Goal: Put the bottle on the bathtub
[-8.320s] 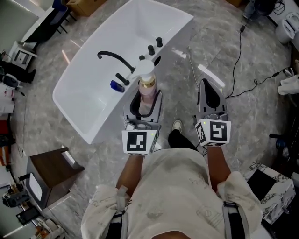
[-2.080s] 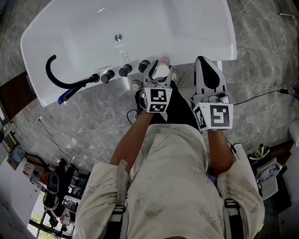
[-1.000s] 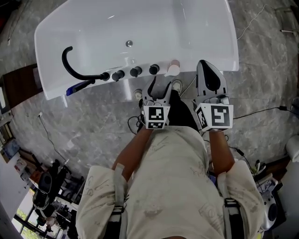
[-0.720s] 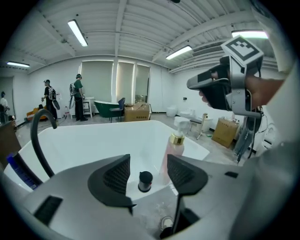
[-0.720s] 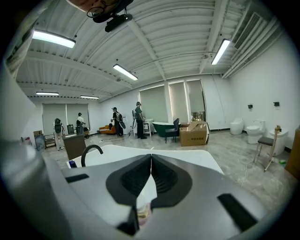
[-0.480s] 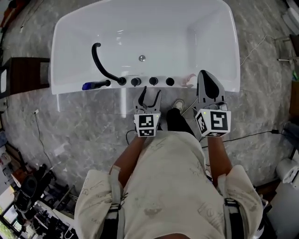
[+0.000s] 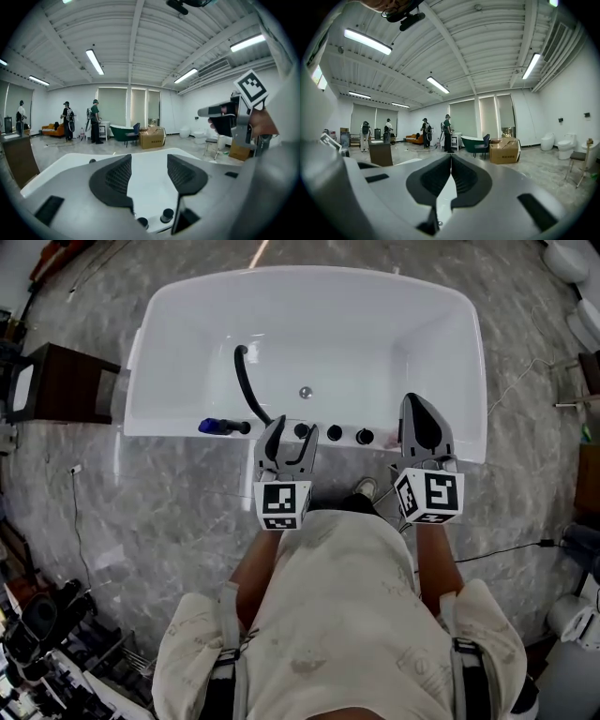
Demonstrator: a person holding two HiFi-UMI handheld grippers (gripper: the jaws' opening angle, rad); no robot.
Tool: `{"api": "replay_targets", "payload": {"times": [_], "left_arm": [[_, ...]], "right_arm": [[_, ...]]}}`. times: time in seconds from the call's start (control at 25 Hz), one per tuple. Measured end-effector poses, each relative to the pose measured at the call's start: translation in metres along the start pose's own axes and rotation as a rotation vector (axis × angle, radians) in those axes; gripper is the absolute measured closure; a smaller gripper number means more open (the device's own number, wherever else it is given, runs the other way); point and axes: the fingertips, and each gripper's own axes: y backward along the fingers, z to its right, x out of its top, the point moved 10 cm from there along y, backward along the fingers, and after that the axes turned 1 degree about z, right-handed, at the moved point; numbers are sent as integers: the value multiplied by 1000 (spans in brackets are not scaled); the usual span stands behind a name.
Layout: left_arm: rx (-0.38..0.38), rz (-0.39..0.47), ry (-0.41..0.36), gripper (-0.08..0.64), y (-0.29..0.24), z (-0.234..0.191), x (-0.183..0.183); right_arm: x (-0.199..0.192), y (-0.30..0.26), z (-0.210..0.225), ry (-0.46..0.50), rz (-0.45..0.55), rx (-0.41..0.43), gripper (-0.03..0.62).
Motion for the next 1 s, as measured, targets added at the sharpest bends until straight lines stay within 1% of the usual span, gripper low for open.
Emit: {"api": "replay_targets", "payload": {"times": [0.08,0.16,0.28,0.36,0.44,0.6,0.72,0.84,1.0], "left_arm": [[3,54,-22,327,5,-8,22],[10,97,-25,327,6,-13,42],[22,132,20,330,6,-20,72],[48,159,48,338,10,-29,90],[88,171,39,361,15,-40,104],[156,185,-20,420,22,-58,121],[155,222,-29,457,25,-60,129],[159,246,-56,518,30,-57,132],[147,270,-69,549,38,-53,132]], "right_arm": [[9,-2,-5,16,22,1,603],[19,-5,-6,38,39,-3,603],[34,-9,-1,44,39,-27,603],[45,-11,-2,37,47,-32,603],[56,-14,-8,45,66,-20,603],[75,-18,-22,60,104,-1,603],[82,-18,-23,72,121,3,603],[82,-15,-21,81,128,5,603],[79,-10,-21,82,127,10,603]]}}
